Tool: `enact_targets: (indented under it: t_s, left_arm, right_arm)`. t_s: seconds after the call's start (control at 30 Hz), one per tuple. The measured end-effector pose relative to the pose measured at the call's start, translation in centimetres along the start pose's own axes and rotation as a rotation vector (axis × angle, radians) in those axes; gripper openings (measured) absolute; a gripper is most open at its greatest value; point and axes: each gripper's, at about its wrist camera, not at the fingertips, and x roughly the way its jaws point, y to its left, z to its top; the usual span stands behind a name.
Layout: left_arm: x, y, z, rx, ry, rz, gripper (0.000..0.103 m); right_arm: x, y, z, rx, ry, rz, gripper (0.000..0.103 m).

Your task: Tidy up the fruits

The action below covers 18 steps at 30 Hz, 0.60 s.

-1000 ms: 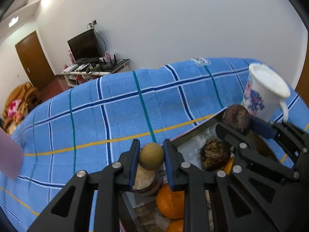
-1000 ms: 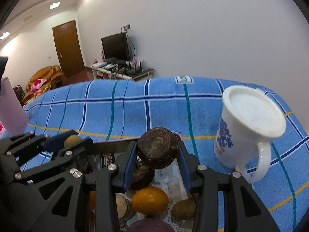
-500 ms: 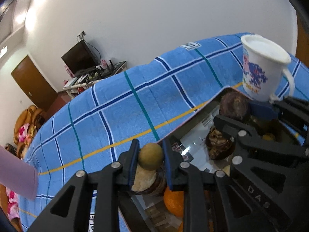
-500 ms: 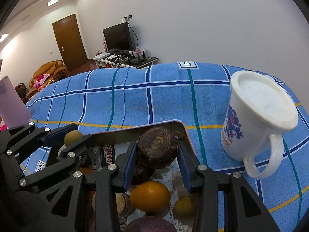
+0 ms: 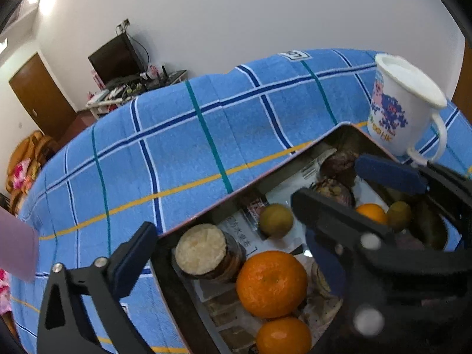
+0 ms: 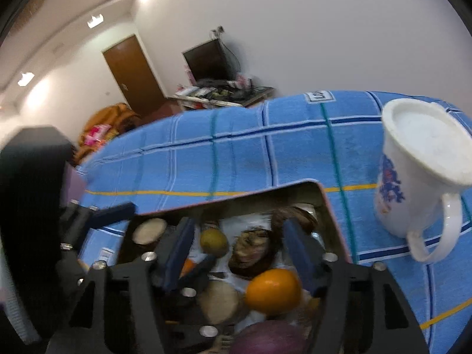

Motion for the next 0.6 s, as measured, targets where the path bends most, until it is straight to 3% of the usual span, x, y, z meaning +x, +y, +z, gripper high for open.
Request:
enact_targets:
  t_s: [0.1,0.27,0.33,0.6]
  left_arm:
    - [0.0,0.2,-0.1,-0.015,-0.002,0.007,0.103]
    - [-0.2,0.0,-0.2,-0.004,-0.003,0.003,0.103]
    - [-0.1,0.0,-0.1,-0.005,-0.003,0.004,0.103]
    - [0.3,-0.1,0.1,0.01,0.014,0.02,0.103]
  right_arm:
    - [-0.9,-0.5,0.1,0.034,-0.032,0.032,0.068]
    - [-2.8,-0.5,-0.2,0.022,-0.139,-0.054,0.07]
    - [-3.2,-0.4,-0.5,0.009,-0.172,-0.077,0.079]
    - [-2.2,0.1,-1.1,-0.008,-0.133,-0.143,0.08]
